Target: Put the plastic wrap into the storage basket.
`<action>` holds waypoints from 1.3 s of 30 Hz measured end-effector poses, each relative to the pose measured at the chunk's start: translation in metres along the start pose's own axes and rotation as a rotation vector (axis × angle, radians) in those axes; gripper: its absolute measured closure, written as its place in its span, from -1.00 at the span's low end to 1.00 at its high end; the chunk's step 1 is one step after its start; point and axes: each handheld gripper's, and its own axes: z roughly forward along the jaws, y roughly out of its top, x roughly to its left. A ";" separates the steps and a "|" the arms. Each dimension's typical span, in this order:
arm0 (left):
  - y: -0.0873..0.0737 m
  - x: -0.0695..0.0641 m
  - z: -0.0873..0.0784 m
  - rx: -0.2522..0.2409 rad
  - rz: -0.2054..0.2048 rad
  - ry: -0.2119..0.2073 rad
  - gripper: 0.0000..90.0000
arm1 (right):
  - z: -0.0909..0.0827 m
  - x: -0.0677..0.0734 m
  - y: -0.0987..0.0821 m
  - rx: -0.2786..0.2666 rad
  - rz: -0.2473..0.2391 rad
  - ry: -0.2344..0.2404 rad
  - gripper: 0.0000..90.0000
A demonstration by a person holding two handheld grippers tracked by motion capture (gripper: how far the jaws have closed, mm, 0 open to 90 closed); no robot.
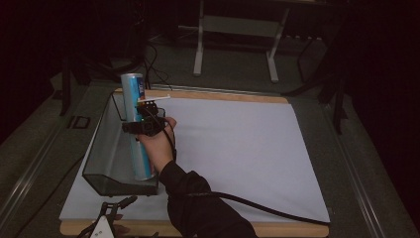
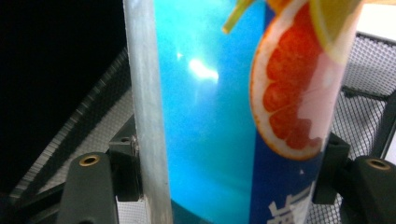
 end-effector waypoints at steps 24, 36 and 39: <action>0.000 -0.001 0.000 0.003 0.004 -0.008 -0.98 | 0.023 -0.011 -0.027 0.037 0.127 -0.121 -0.30; 0.000 -0.001 0.001 0.009 0.006 -0.017 -0.98 | 0.038 -0.018 -0.029 0.041 0.146 -0.152 -0.31; 0.000 -0.001 0.000 0.008 0.006 -0.018 -0.98 | 0.043 -0.018 -0.029 0.054 0.144 -0.161 -0.31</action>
